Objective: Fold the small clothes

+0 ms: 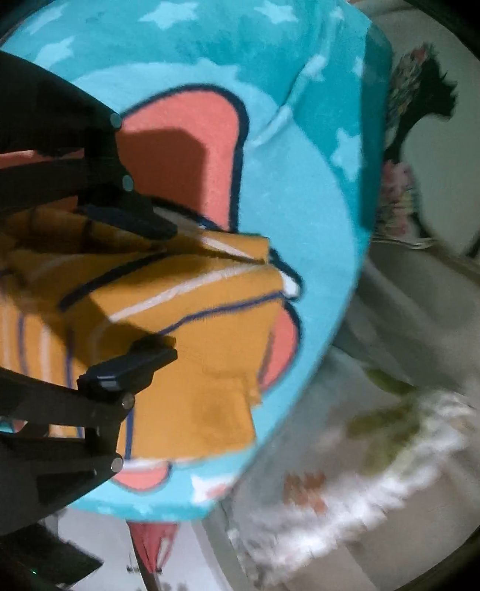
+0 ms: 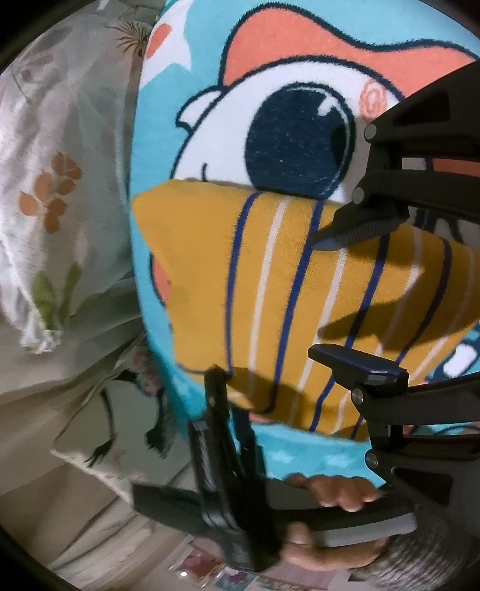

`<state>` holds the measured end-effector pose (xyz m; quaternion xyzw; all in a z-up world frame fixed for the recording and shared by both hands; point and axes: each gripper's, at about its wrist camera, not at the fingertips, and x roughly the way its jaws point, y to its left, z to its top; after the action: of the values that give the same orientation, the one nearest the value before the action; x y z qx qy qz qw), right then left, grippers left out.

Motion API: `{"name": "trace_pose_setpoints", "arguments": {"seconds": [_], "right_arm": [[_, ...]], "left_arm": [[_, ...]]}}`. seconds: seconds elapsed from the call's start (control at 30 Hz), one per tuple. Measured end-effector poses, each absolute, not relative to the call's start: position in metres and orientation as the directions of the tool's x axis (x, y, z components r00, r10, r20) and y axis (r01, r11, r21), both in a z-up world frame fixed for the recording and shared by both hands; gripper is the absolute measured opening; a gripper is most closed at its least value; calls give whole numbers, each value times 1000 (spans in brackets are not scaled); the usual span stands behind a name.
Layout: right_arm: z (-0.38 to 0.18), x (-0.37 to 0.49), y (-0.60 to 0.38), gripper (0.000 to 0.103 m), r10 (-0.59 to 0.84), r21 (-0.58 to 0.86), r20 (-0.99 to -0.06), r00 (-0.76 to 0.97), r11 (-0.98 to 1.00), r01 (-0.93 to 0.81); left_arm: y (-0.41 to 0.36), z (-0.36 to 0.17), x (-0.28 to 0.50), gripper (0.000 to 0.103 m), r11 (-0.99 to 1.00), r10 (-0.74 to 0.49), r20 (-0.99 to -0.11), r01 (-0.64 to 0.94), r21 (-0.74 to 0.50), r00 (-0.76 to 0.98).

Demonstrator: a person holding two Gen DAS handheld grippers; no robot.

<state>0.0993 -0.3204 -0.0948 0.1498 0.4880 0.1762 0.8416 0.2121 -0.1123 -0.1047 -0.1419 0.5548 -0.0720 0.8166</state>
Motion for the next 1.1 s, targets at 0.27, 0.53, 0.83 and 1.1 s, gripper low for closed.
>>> {"name": "trace_pose_setpoints", "arguments": {"seconds": [0.27, 0.53, 0.83, 1.1], "right_arm": [[-105, 103, -309, 84, 432, 396, -777, 459, 901, -179], [-115, 107, -302, 102, 330, 335, -811, 483, 939, -79], [-140, 109, -322, 103, 359, 452, -803, 475, 887, 94], [-144, 97, -338, 103, 403, 567, -725, 559, 810, 151]], "left_arm": [[-103, -116, 221, 77, 954, -242, -896, -78, -290, 371], [-92, -73, 176, 76, 974, -201, -858, 3, -227, 472], [-67, -25, 115, 78, 994, -107, -742, 44, -104, 662], [-17, 12, 75, 96, 985, -100, -639, -13, -170, 763]]}}
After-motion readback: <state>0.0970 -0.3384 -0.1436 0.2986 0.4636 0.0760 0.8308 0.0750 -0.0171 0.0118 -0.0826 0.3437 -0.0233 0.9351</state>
